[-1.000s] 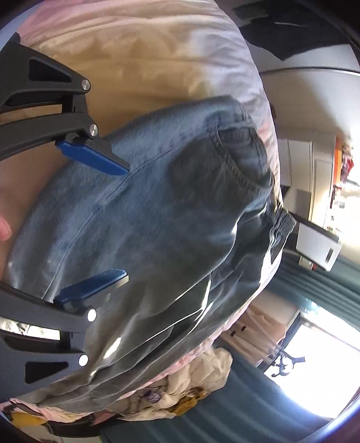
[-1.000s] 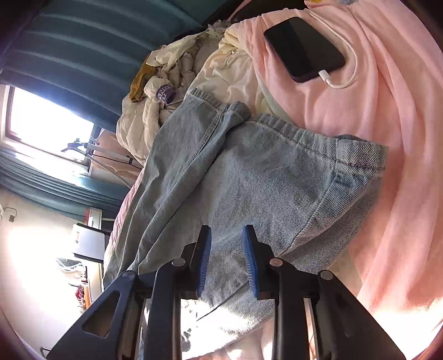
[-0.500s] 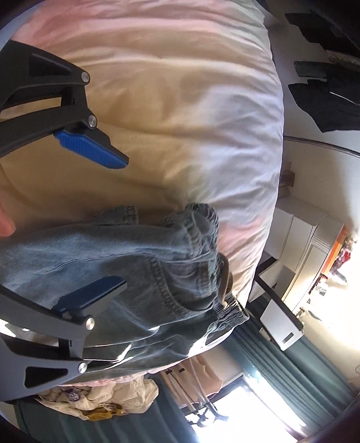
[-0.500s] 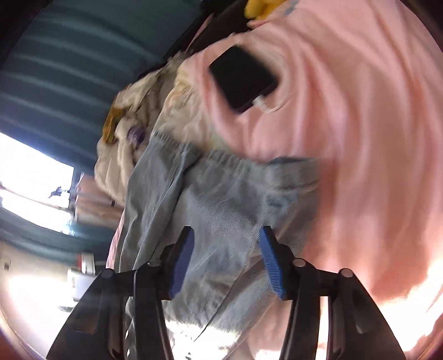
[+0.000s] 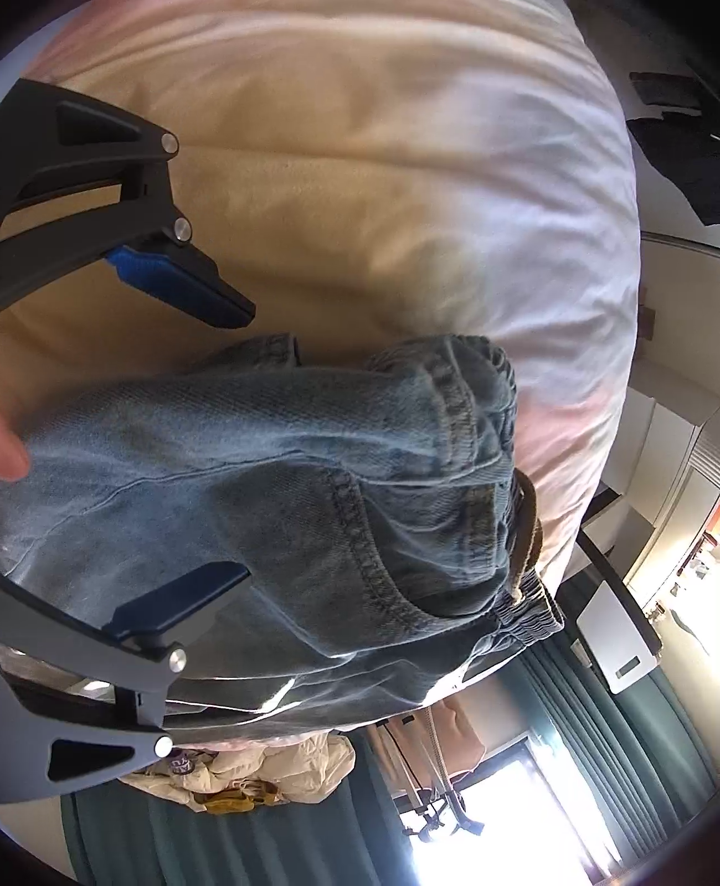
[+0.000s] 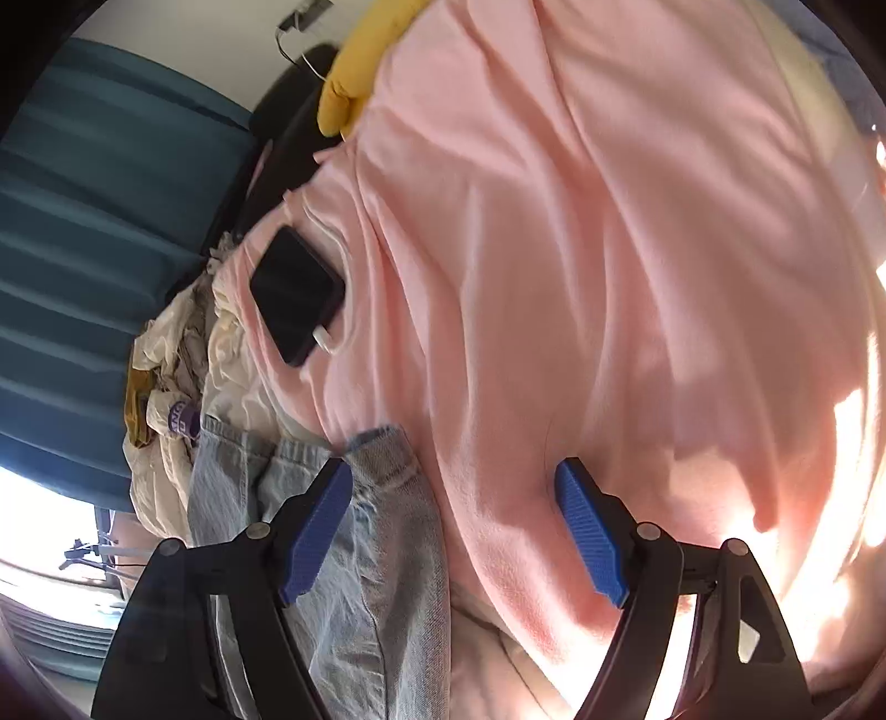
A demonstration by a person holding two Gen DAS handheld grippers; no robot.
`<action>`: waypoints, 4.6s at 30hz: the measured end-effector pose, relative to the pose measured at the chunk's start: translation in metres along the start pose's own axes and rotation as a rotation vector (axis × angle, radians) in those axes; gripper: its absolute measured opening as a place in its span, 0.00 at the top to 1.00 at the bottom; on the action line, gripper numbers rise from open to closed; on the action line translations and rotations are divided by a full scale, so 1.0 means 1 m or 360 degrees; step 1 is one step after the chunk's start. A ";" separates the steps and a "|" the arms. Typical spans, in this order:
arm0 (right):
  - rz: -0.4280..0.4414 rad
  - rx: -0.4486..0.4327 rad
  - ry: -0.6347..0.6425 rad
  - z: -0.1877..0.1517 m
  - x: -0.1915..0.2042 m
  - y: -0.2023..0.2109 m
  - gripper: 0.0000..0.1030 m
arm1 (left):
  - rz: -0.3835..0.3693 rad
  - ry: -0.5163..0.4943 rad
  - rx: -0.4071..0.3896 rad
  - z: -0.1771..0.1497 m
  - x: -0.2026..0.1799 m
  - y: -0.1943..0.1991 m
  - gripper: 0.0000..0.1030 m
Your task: Fold clothes
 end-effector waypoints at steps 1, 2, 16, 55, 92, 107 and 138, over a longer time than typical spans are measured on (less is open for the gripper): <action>-0.0008 0.0002 0.0000 0.000 -0.001 -0.002 0.25 | 0.0000 0.0006 0.0003 0.000 0.000 -0.002 0.15; -0.0011 0.0000 0.0000 -0.001 0.000 -0.003 0.25 | 0.0000 0.0012 0.0006 0.001 0.000 -0.004 0.15; 0.0260 0.0005 -0.0063 0.006 0.010 0.012 0.25 | -0.0052 0.0081 0.0135 -0.001 0.001 -0.020 0.88; 0.0746 0.0134 0.0226 -0.012 0.089 0.056 0.94 | -0.0632 -0.0023 -0.0197 0.025 -0.068 0.065 0.94; 0.0436 0.0041 0.0827 -0.025 0.401 -0.146 0.85 | -0.0176 -0.0569 0.0196 0.109 -0.270 -0.247 0.81; 0.0679 0.0250 0.0789 -0.043 0.283 -0.071 0.81 | -0.0469 -0.0191 0.0165 0.083 -0.142 -0.101 0.37; 0.0755 0.0518 0.0699 -0.126 0.283 -0.117 0.57 | -0.0340 -0.0083 0.0006 0.130 -0.114 -0.145 0.86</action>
Point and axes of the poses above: each gripper's, at about its wrist camera, not at the fingertips, and y roughly against the way its jaws point, x to its left, z to its top, the point moved 9 cm from there along -y, roughly the way its jaws point, and after that the axes turned 13 degrees about -z, right-handed, at the moved point
